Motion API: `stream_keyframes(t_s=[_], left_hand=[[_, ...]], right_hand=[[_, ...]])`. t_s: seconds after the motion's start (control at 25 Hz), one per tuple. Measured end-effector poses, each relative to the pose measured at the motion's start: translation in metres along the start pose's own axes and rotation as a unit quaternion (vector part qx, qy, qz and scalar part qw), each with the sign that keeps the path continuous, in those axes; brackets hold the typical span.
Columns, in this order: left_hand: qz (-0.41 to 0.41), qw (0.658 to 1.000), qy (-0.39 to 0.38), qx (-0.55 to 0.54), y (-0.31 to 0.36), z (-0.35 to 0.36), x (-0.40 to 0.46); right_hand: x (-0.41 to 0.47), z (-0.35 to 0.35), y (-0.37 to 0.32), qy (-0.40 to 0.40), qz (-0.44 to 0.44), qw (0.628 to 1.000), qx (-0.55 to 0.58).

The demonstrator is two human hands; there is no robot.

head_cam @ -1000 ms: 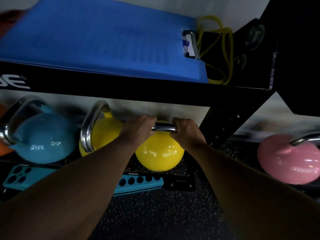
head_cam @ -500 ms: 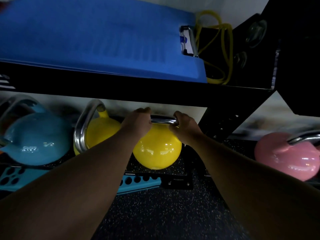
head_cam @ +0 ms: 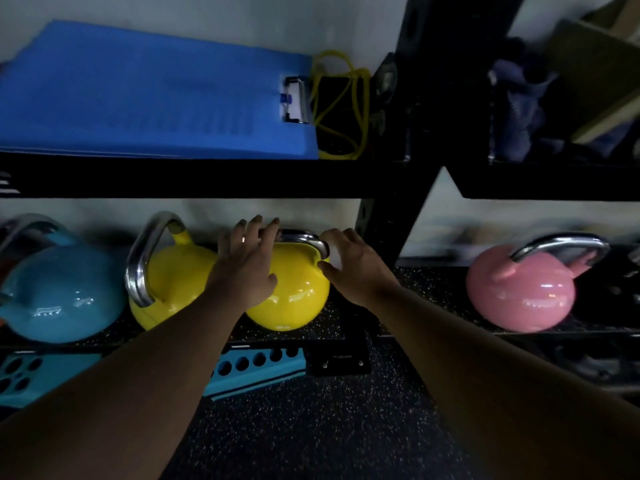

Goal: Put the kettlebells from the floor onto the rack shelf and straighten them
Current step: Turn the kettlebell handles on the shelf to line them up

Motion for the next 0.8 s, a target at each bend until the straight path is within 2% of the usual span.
stream_keyframes(t_s=[0.16, 0.28, 0.4, 0.64, 0.8], left_hand=[[-0.019, 0.998, -0.008, 0.051, 0.074, -0.013, -0.035], [0.036, 0.999, -0.005, 0.039, 0.160, -0.022, -0.055], [0.113, 0.993, 0.008, 0.028, 0.250, -0.028, -0.056], [0.188, 0.981, 0.030, -0.036, 0.427, -0.042, -0.037], [0.228, 0.971, 0.054, -0.054, 0.519, -0.041, -0.007]], right_hand=[[-0.075, -0.047, 0.028, 0.036, -0.010, 0.999, 0.001], [-0.133, -0.093, 0.076, 0.052, 0.001, 0.997, -0.053], [-0.188, -0.151, 0.137, 0.090, 0.057, 0.992, -0.073], [-0.295, -0.254, 0.260, 0.130, 0.161, 0.965, -0.162], [-0.314, -0.303, 0.327, 0.154, 0.204, 0.947, -0.195]])
Point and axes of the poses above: each hand's wrist, its own x-axis towards the middle knuckle, its own z-axis out of the palm, y = z × x, the point moved 2 cm from there along x, towards the middle knuckle, and after that the axes turned 2 degrees about x, right-handed, at the moved point
